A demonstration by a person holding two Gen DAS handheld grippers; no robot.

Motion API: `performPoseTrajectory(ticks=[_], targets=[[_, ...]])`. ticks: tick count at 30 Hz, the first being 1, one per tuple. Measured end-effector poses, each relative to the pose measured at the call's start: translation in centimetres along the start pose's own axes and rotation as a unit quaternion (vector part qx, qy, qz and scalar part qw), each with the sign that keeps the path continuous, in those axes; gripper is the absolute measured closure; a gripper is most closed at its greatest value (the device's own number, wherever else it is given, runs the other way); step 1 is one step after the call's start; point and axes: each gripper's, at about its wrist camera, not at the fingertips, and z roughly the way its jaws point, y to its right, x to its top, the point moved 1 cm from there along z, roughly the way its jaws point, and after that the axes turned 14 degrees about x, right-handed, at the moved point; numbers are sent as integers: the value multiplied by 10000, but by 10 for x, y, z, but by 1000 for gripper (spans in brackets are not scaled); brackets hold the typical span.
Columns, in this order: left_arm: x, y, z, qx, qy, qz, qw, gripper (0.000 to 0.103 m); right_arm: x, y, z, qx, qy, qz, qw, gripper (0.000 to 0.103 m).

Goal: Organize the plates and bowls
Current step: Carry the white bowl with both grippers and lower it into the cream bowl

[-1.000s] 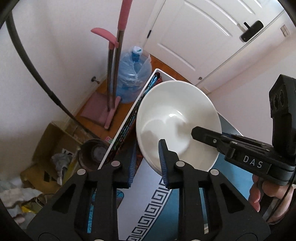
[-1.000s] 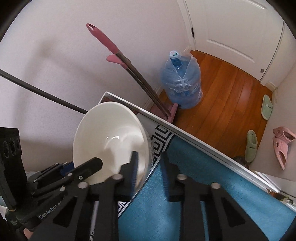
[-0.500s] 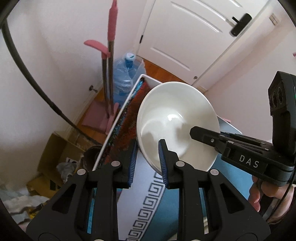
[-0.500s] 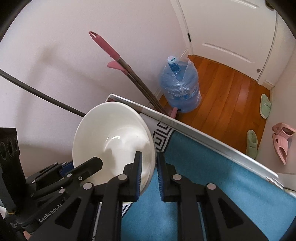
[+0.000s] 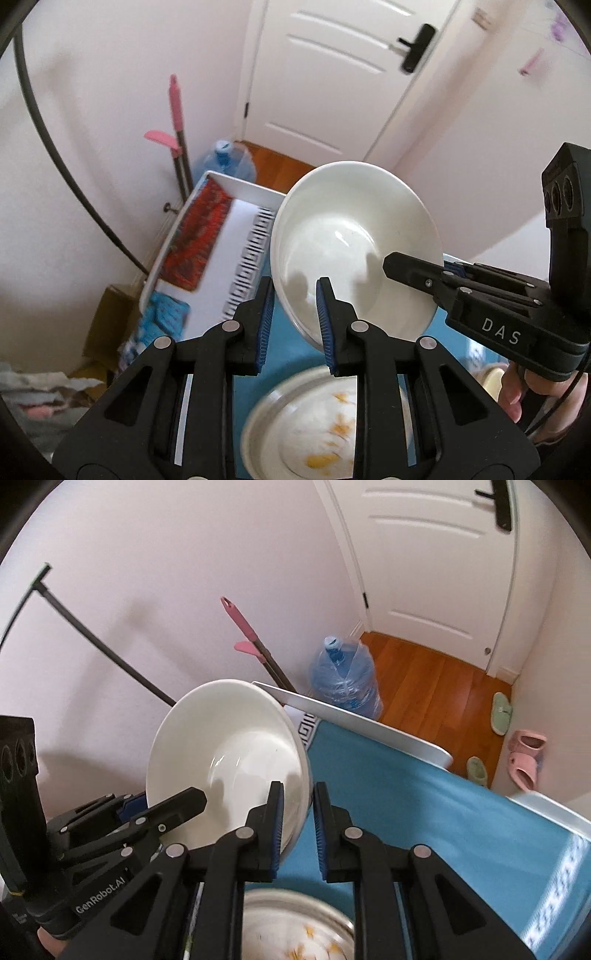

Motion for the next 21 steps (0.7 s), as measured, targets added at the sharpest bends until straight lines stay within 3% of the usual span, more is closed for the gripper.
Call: performPoseTrajectory(ticks=[13, 21], targets=[[-79, 134, -92, -640, 280, 745, 9948, 82, -108, 23, -164, -632, 720, 197, 9952, 88], [-129, 216, -104, -986, 121, 1280, 9868, 82, -175, 60, -232, -956, 971, 580, 9890, 88]])
